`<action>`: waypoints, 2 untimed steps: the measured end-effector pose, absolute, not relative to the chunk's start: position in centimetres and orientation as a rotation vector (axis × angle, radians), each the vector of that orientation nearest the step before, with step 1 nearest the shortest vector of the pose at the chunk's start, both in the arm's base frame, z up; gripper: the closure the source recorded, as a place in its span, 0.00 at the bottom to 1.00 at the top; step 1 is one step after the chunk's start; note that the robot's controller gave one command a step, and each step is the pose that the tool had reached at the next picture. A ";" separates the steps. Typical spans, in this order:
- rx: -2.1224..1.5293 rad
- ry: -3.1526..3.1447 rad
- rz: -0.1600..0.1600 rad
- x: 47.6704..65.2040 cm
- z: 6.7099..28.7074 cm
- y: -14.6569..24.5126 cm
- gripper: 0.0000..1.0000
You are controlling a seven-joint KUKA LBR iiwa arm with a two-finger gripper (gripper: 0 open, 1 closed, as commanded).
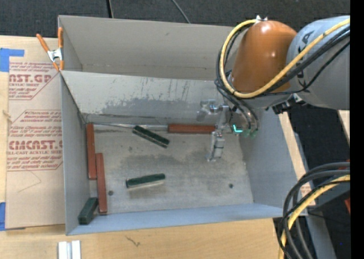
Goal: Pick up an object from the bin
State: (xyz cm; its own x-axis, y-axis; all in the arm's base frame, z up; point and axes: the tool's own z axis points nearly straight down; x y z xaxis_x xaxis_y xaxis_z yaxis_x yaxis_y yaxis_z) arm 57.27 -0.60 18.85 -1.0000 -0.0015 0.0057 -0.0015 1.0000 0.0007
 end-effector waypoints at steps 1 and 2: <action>0.002 -3.144 -0.001 57.4 19.3 -0.6 0.00; -0.075 -3.152 -0.003 58.3 15.6 -0.9 0.00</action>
Offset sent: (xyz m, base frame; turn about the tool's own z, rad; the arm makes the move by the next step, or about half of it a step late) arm 0.0169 -0.0102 -0.1008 0.1264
